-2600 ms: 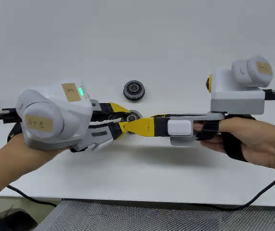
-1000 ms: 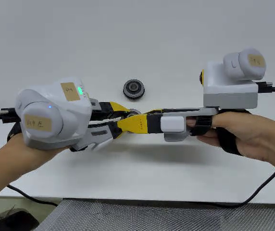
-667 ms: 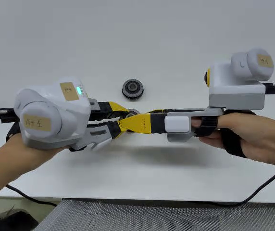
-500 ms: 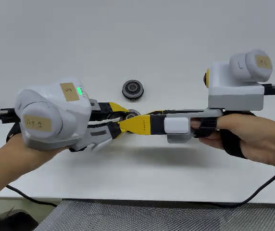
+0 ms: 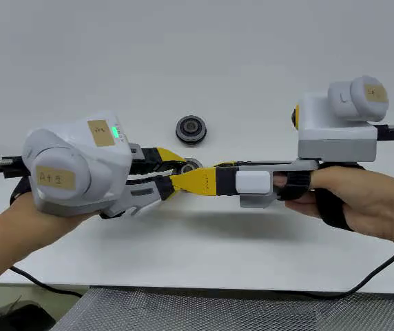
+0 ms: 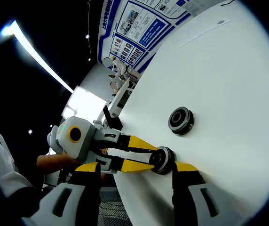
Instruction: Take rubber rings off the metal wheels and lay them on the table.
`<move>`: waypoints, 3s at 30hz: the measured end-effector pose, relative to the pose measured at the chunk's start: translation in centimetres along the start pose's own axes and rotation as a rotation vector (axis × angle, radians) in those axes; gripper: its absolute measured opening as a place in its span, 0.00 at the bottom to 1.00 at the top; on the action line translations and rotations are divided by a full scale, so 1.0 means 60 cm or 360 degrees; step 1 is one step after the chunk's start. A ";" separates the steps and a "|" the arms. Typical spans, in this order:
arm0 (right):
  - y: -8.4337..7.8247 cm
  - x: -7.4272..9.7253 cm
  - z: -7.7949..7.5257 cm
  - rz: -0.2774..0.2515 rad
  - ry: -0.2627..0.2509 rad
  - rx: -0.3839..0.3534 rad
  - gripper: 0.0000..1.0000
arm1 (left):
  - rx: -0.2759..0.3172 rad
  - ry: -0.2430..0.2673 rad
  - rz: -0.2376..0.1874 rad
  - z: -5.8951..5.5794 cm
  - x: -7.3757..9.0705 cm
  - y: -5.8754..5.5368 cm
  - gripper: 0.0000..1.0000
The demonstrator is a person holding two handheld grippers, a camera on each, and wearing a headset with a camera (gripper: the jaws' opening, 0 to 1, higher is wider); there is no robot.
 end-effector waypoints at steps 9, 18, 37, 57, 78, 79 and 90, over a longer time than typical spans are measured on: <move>0.003 0.002 0.005 -0.0035 0.0030 -0.0025 0.62 | -0.0002 0.0000 0.0000 0.000 0.000 0.000 0.12; 0.012 -0.007 -0.006 -0.0077 -0.0005 0.0007 0.66 | 0.0000 -0.0001 0.0000 0.000 0.000 0.000 0.12; 0.006 -0.010 0.002 -0.0036 0.0025 0.0011 0.67 | -0.0002 -0.0008 -0.0001 0.000 -0.001 0.000 0.12; 0.005 -0.008 0.002 -0.0046 0.0012 0.0008 0.65 | -0.0002 -0.0008 0.0001 0.001 0.000 0.001 0.12; -0.008 -0.007 0.016 0.0009 -0.0034 0.0022 0.68 | -0.0019 -0.0009 0.0014 0.000 -0.001 0.002 0.12; -0.008 -0.007 0.017 0.0006 -0.0041 0.0020 0.68 | -0.0018 -0.0010 0.0015 0.000 -0.001 0.002 0.12; -0.010 -0.006 0.015 -0.0101 -0.0073 -0.0137 0.67 | -0.0024 -0.0013 0.0016 0.000 -0.001 0.001 0.12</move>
Point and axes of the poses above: the centre of the closed fingertips' face, and the gripper's own axes: x roughly backward along the fingers, z roughly to its left, y roughly out of its top, the point moved 7 cm from there along x, roughly backward along the fingers, and after that the axes turned 3 degrees about -y, right-handed, at the moved point
